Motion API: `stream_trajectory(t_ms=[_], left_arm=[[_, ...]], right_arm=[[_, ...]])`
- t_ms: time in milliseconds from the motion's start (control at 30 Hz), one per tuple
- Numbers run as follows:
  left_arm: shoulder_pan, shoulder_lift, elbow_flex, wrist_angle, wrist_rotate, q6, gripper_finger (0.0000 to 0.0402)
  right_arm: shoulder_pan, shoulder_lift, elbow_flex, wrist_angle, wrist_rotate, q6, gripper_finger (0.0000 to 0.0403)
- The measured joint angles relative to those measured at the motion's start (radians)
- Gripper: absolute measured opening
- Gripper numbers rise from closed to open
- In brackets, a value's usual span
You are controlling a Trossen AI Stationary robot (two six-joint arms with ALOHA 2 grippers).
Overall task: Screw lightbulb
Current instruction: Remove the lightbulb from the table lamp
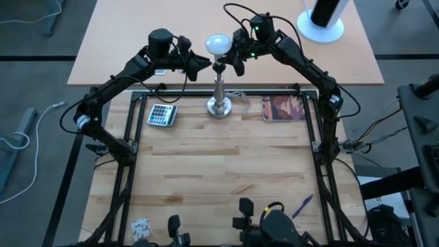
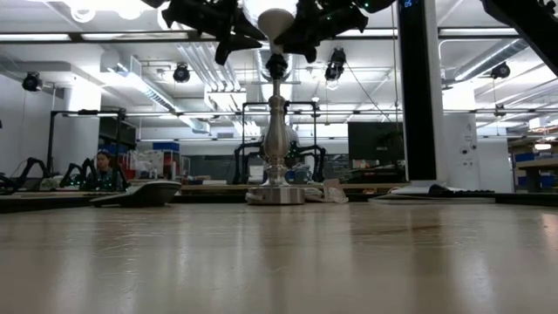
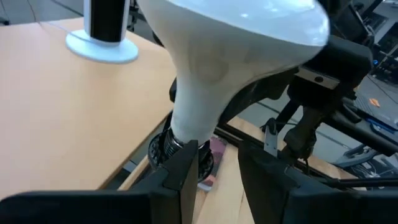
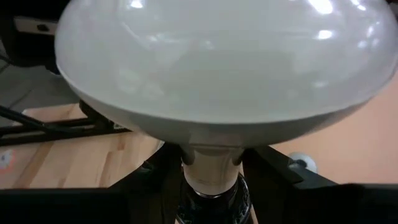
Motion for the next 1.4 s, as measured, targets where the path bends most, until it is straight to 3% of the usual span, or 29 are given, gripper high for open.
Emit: stream_trajectory(t_ms=[300,600,767,867,1000,1133,1233,1400], left_arm=[[0.0,0.0,0.001,0.0,0.0,0.0,0.0095],[0.0,0.0,0.001,0.0,0.0,0.001,0.0088],[-0.015,0.003,-0.038,0.004,-0.002,0.042,0.0119],[-0.034,0.006,-0.103,0.019,-0.053,0.058,0.015],[-0.062,0.0,-0.222,0.138,-0.145,0.077,0.0192],[-0.081,0.002,-0.349,0.438,-0.17,0.055,0.0212],[-0.083,0.018,-0.418,0.651,-0.213,-0.014,0.0212],[-0.079,0.028,-0.463,0.659,-0.203,-0.033,0.0177]], right_arm=[[-0.002,0.0,0.009,0.022,-0.003,0.104,0.0136],[-0.001,-0.001,0.008,0.007,0.009,0.093,0.0136],[0.001,-0.002,0.008,-0.011,0.009,0.065,0.0136],[0.002,-0.002,0.008,-0.013,0.01,0.06,0.0136],[0.002,-0.002,0.008,-0.013,0.01,0.06,0.0136],[0.004,-0.002,0.008,-0.013,0.01,0.057,0.0136],[0.006,-0.002,0.008,-0.014,0.012,0.048,0.0136],[0.005,-0.002,0.008,-0.016,0.012,0.049,0.0136]])
